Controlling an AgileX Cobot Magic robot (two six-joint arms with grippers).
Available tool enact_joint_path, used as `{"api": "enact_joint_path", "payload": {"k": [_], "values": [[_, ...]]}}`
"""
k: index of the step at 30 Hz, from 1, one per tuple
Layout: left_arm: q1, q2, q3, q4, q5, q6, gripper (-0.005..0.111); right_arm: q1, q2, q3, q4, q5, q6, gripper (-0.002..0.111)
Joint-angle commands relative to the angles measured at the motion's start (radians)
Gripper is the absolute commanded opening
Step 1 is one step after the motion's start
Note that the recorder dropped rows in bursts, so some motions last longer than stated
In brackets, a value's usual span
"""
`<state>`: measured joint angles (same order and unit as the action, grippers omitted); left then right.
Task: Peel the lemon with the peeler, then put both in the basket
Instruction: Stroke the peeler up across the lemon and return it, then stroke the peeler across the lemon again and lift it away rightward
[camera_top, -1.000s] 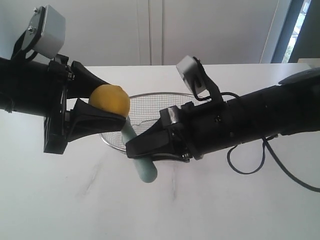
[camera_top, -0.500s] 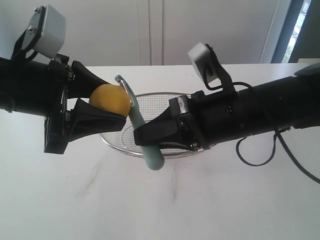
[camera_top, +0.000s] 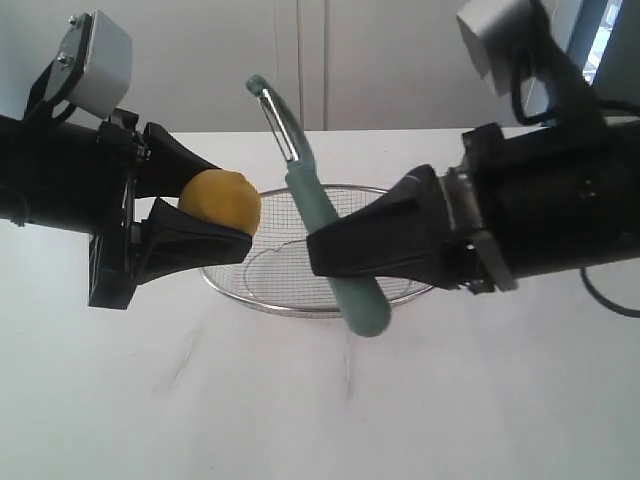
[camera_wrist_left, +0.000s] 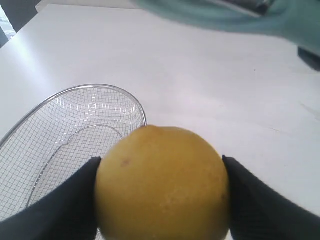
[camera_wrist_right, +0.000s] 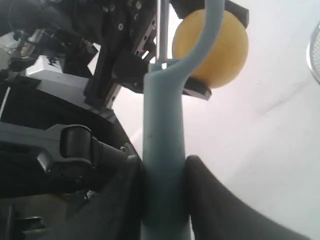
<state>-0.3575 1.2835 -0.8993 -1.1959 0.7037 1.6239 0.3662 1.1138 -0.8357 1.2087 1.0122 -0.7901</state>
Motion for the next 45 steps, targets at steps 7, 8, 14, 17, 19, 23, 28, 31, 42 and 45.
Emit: {"api": "enact_joint_path", "payload": {"k": [7,8,14,17,19,23,28,31,42,45], "values": [[-0.005,-0.005,0.001,-0.023,0.022,0.0,0.001,-0.008,-0.191,0.009,-0.61,-0.198,0.508,0.0],[-0.005,-0.005,0.001,-0.023,0.022,0.0,0.001,-0.008,-0.186,0.02,-0.614,-0.212,0.51,0.0],[-0.005,-0.005,0.001,-0.023,0.022,0.0,0.001,-0.008,-0.068,0.111,-0.556,-0.304,0.493,0.0],[-0.005,-0.005,0.001,-0.023,0.019,0.0,0.001,-0.008,0.011,0.132,-0.415,-0.326,0.363,0.0],[-0.005,-0.005,0.001,-0.023,0.01,0.0,0.001,-0.008,0.059,0.139,-0.261,-0.328,0.234,0.0],[-0.005,-0.005,0.001,-0.023,0.0,0.0,0.001,-0.006,0.171,0.139,0.025,-0.294,-0.005,0.0],[-0.005,-0.005,0.001,-0.023,0.0,0.0,0.001,-0.003,0.297,0.139,0.234,-0.193,-0.178,0.0],[-0.005,-0.005,0.001,-0.023,-0.004,0.0,0.001,0.025,0.345,0.137,0.312,-0.152,-0.24,0.0],[-0.005,-0.005,0.001,-0.023,-0.004,0.0,0.001,0.125,0.38,0.067,0.369,-0.132,-0.261,0.0],[-0.005,-0.005,0.001,-0.023,-0.004,0.0,0.001,0.125,0.38,0.058,0.367,-0.13,-0.261,0.0]]}}
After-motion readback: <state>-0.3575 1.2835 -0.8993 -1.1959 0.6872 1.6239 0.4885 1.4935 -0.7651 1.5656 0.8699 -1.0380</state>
